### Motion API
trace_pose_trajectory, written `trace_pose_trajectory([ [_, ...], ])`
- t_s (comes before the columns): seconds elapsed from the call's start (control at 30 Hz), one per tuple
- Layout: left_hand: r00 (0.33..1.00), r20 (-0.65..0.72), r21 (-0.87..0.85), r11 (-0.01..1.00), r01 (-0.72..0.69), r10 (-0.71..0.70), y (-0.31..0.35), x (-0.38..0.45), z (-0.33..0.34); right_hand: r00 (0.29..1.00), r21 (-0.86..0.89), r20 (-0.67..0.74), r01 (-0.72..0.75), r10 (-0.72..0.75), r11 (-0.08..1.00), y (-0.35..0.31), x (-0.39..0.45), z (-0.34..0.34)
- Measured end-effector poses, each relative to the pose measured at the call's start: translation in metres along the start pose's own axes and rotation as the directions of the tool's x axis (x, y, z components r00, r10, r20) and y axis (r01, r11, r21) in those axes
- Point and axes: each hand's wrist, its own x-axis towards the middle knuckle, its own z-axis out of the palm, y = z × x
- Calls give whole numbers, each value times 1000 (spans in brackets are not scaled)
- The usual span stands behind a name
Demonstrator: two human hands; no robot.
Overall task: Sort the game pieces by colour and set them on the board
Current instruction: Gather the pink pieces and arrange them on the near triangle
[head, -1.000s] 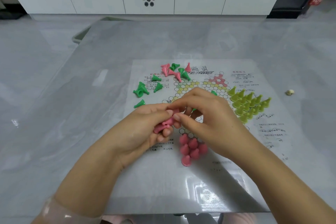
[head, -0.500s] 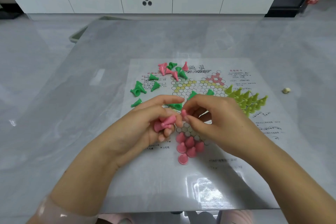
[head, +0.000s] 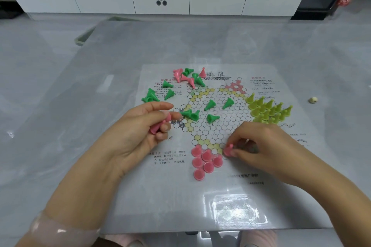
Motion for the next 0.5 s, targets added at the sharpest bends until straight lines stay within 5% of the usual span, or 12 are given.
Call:
trace_pose_trajectory([
  [0.5, 998, -41, -66, 996, 52, -54, 1, 5, -4, 999, -20, 42, 23, -23, 1000, -1, 0, 4],
])
